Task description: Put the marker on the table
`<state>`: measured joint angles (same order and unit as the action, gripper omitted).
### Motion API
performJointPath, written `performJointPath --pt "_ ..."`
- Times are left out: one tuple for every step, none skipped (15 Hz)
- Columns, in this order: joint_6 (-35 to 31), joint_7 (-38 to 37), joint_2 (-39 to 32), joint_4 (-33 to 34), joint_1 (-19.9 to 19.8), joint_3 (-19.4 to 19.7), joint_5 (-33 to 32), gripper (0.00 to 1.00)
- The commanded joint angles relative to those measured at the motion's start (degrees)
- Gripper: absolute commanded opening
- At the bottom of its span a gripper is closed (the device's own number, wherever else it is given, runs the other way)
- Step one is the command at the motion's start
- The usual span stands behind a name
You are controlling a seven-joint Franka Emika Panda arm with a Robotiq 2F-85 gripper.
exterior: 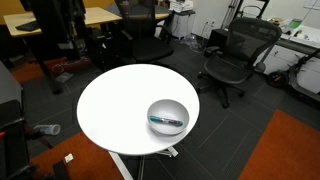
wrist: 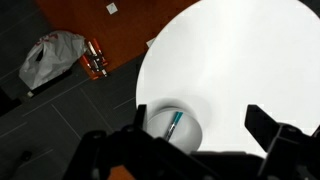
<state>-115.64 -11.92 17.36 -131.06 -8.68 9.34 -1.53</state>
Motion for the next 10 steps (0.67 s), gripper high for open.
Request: performJointPath --pt "-4.95 -4.32 -5.46 1.38 -1.41 -0.81 0.07 1.0" --pt "-6.43 -5.39 -6.98 1.53 -1.48 -0.75 0.31 1.0" --pt "-7.85 -6.68 -8.12 1.6 -1.61 -0.83 -0.06 1.0" --pt "-9.47 -7.89 -9.4 1.72 -1.6 -0.8 0.04 1.0" --pt "-10.97 -9.42 -10.76 2.07 -1.61 -0.82 -0.13 1.0" --pt "-12.32 -10.69 -12.25 2.47 -1.55 -0.75 -0.09 1.0" --pt "-13.35 -11.63 -13.97 3.25 -1.41 -0.63 0.26 1.0" --pt "-14.57 -12.89 -15.37 3.82 -1.35 -0.58 0.0 1.0" --pt "-15.38 -13.8 -16.83 4.48 -1.2 -0.47 0.17 1.0" --pt "-16.47 -14.92 -18.5 5.31 -1.08 -0.36 0.06 1.0"
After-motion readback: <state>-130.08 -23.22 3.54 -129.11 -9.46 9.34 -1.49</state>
